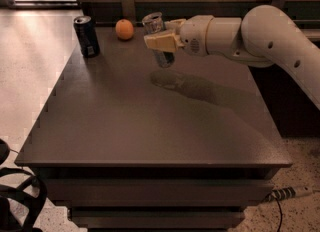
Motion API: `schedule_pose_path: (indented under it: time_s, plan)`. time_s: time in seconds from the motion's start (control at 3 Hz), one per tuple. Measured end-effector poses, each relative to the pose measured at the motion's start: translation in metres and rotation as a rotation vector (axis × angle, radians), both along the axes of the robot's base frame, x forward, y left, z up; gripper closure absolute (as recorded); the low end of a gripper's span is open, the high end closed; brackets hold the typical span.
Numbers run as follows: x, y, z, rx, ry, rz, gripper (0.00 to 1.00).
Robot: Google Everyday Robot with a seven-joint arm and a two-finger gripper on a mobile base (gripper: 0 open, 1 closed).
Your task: Place redbull can upright
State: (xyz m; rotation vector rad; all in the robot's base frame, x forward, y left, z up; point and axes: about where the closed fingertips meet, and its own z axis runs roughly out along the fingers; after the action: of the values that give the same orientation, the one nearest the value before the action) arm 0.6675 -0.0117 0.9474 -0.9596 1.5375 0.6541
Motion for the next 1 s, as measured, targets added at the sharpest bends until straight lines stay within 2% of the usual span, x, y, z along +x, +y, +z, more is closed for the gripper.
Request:
schedule_pose_path:
  time_s: [0.33,0.67,1.0]
  plan:
    - [0.004,-0.001,-0.006,0.001,-0.068,0.049,1.0]
    - [0.012,0.004,-0.015,0.029,-0.112,0.09,1.0]
    - [0.016,0.006,-0.025,0.054,-0.126,0.107,1.0]
